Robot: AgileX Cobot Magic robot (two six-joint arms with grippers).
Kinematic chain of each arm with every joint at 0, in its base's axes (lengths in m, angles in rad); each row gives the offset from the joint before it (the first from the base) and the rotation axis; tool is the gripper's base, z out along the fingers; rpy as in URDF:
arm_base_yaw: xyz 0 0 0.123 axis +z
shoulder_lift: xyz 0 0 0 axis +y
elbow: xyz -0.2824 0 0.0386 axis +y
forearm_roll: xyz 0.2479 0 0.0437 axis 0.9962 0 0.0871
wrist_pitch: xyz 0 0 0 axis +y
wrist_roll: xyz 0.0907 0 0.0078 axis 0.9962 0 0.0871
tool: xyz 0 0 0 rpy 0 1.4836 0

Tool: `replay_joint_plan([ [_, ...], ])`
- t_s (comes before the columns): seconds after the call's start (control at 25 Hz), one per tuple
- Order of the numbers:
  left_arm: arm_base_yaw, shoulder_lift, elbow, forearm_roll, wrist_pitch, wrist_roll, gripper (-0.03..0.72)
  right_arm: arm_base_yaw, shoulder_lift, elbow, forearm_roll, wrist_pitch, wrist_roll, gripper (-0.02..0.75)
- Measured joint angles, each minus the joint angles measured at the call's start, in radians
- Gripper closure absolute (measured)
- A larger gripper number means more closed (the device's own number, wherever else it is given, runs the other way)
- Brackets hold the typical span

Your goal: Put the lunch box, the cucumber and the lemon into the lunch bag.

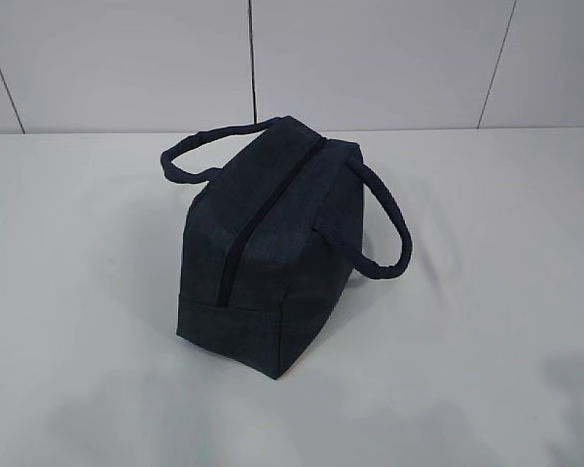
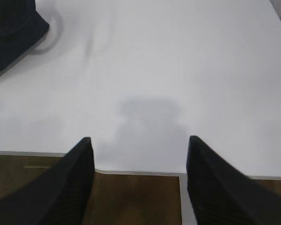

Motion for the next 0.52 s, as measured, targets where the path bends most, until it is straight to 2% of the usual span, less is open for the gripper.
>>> replay_joint_plan([
  [0.52,0.002,0.000,0.000,0.002,0.000,0.000,0.449,-0.010,0.000,0.000,0.002,0.000,0.000,0.270],
])
